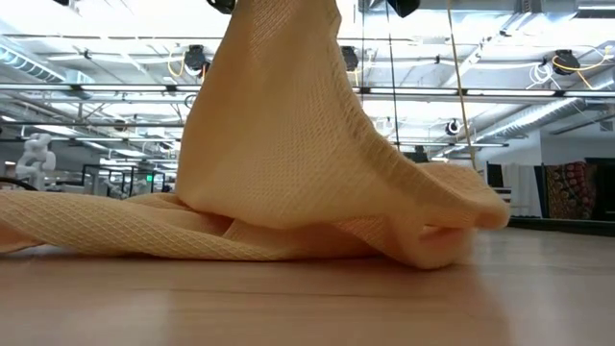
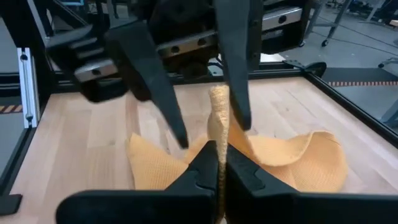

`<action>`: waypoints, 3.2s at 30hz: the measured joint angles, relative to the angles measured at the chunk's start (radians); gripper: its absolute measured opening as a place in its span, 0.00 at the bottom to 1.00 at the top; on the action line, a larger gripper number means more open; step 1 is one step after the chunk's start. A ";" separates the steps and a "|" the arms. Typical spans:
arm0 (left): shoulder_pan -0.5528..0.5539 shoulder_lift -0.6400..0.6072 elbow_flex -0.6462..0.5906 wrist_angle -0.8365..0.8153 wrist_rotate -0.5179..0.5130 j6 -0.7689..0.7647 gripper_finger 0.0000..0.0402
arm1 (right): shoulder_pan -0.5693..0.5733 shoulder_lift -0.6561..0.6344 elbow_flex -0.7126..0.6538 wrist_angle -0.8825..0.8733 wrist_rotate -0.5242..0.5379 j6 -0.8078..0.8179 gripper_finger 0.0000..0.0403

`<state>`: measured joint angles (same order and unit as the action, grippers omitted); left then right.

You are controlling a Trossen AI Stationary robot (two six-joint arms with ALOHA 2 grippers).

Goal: Roll towel
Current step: Roll the yellow towel

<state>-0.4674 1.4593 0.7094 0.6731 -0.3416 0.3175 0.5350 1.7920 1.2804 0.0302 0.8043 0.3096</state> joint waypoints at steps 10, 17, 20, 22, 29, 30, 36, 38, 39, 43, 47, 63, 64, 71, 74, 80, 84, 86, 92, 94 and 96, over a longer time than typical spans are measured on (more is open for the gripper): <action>-0.013 0.032 0.002 0.088 0.021 0.082 0.04 | 0.000 0.000 0.000 -0.005 0.000 0.002 0.00; -0.013 0.031 0.002 0.076 0.021 0.083 0.02 | 0.028 -0.013 0.000 -0.029 0.004 -0.090 0.11; -0.013 0.030 0.002 0.062 0.018 0.083 0.01 | 0.053 -0.055 0.001 -0.118 0.002 -0.112 0.20; -0.017 0.023 0.002 0.039 0.017 0.083 0.01 | 0.075 -0.086 0.002 -0.233 0.001 -0.079 0.26; -0.026 -0.033 0.002 -0.057 0.014 0.063 0.01 | 0.147 -0.132 0.000 -0.701 -0.087 0.166 0.41; -0.026 -0.038 0.002 -0.068 0.015 0.056 0.01 | 0.153 -0.121 -0.007 -0.743 -0.114 0.190 0.42; -0.033 -0.051 0.002 -0.093 0.026 0.047 0.01 | 0.157 -0.046 -0.061 -0.799 -0.202 0.158 0.47; -0.033 -0.050 0.002 -0.098 0.026 0.037 0.01 | 0.156 -0.014 -0.083 -0.804 -0.203 0.129 0.49; -0.033 -0.050 0.002 -0.101 0.026 0.035 0.01 | 0.152 0.000 -0.095 -0.803 -0.204 0.117 0.49; -0.033 -0.050 0.002 -0.119 0.026 0.034 0.01 | 0.136 0.037 -0.129 -0.811 -0.193 0.113 0.50; -0.033 -0.050 0.002 -0.118 0.026 0.029 0.01 | 0.129 0.040 -0.144 -0.805 -0.128 0.110 0.50; -0.033 -0.050 0.002 -0.118 0.050 0.028 0.01 | 0.085 0.040 -0.145 -0.800 -0.097 -0.290 0.38; -0.033 -0.050 0.002 -0.118 0.050 0.028 0.01 | 0.078 0.040 -0.145 -0.795 -0.101 -0.298 0.36; -0.033 -0.050 0.002 -0.118 0.050 0.028 0.01 | 0.040 0.039 -0.145 -0.729 -0.159 -0.359 0.28; -0.033 -0.050 0.002 -0.118 0.050 0.028 0.01 | 0.033 0.039 -0.145 -0.683 -0.202 -0.366 0.17; -0.033 -0.050 0.002 -0.130 0.050 0.028 0.01 | 0.032 0.039 -0.145 -0.631 -0.281 -0.357 0.02; -0.033 -0.050 0.002 -0.138 0.050 0.027 0.01 | 0.038 0.039 -0.145 -0.631 -0.284 -0.281 0.01; -0.033 -0.050 0.002 -0.138 0.050 0.027 0.01 | 0.050 0.036 -0.143 -0.633 -0.283 -0.255 0.01; -0.033 -0.050 0.002 -0.137 0.050 0.027 0.01 | 0.101 0.015 -0.074 -0.634 -0.278 -0.147 0.00; -0.033 -0.050 0.002 -0.134 0.049 0.028 0.01 | 0.124 -0.002 -0.041 -0.635 -0.256 -0.100 0.00; -0.033 -0.050 0.002 -0.123 0.049 0.028 0.01 | 0.148 -0.019 -0.006 -0.641 -0.199 -0.054 0.00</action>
<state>-0.5001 1.4090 0.7116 0.5501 -0.2924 0.3454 0.6835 1.7733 1.2744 -0.6109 0.6054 0.2555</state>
